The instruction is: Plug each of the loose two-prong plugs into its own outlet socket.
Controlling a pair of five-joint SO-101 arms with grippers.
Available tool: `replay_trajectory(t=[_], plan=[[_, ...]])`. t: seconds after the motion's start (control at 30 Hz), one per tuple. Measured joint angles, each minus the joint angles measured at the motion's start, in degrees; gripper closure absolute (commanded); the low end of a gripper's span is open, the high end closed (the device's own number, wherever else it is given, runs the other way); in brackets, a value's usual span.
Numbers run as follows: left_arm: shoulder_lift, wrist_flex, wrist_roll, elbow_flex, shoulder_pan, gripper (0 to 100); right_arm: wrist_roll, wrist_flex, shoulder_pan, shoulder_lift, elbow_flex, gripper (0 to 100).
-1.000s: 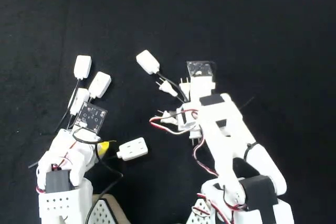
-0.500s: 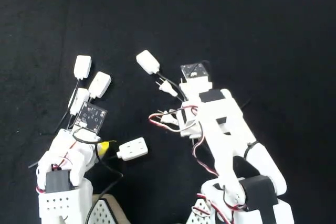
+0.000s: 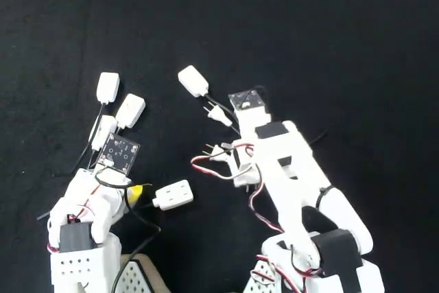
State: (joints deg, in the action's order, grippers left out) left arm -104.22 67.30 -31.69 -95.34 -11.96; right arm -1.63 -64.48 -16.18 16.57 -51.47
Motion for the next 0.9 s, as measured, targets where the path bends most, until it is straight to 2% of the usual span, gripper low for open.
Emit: replay_trajectory(t=[0.23, 0.53, 0.73, 0.9], plan=[[0.0, 0.0, 0.0, 0.0, 0.0, 68, 0.0, 5.0, -0.2, -3.0, -1.0, 94.8], [0.0, 0.0, 0.0, 0.0, 0.0, 68, 0.1, 5.2, -0.2, -12.7, 5.5, 94.5], [0.0, 0.0, 0.0, 0.0, 0.0, 68, -6.0, 1.8, -0.2, -18.4, 11.6, 86.1], [0.0, 0.0, 0.0, 0.0, 0.0, 68, -8.8, 1.8, -0.8, -23.3, 15.3, 89.4]])
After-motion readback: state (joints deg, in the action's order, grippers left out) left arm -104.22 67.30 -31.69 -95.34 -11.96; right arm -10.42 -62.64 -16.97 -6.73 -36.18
